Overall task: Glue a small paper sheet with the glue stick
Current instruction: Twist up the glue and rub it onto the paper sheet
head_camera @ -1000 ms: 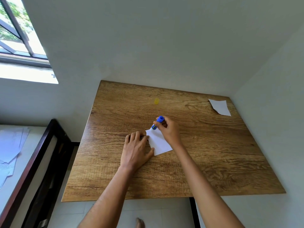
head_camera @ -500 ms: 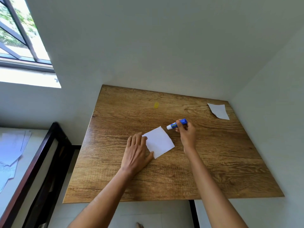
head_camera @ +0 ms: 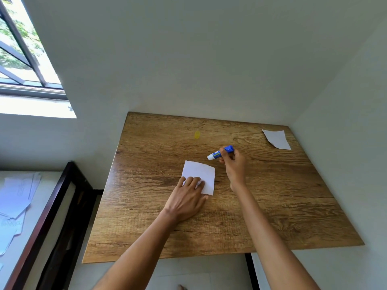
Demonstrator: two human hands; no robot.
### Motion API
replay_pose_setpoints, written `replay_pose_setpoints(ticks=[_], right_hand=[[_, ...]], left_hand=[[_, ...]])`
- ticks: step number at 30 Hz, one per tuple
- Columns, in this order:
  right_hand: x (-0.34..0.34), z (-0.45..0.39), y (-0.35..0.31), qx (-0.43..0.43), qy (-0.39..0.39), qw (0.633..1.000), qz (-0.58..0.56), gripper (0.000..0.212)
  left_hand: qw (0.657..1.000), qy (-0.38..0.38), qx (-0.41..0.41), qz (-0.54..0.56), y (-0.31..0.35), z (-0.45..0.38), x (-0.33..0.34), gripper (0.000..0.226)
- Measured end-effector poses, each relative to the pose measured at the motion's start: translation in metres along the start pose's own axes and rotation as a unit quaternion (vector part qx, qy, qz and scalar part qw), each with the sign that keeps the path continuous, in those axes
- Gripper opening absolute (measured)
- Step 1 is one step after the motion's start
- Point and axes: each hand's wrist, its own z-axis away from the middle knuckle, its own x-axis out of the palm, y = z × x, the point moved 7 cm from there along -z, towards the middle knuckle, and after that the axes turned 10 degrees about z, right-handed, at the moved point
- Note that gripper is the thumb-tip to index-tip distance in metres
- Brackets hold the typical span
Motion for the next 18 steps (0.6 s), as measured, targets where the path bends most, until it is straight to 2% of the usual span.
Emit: replay_pose_setpoints(ticks=[3, 8, 18], right_hand=[[0.021, 0.003, -0.005, -0.028, -0.035, 0.998, 0.038, 0.020], [0.053, 0.004, -0.016, -0.063, -0.082, 0.990, 0.101, 0.022], [0.083, 0.002, -0.020, -0.086, -0.104, 0.980, 0.148, 0.023]], left_hand=[[1.000, 0.019, -0.010, 0.010, -0.002, 0.002, 0.001, 0.065], [0.999, 0.000, -0.024, 0.021, -0.006, 0.001, 0.005, 0.063], [0.999, -0.013, -0.008, 0.042, -0.006, -0.002, 0.008, 0.064]])
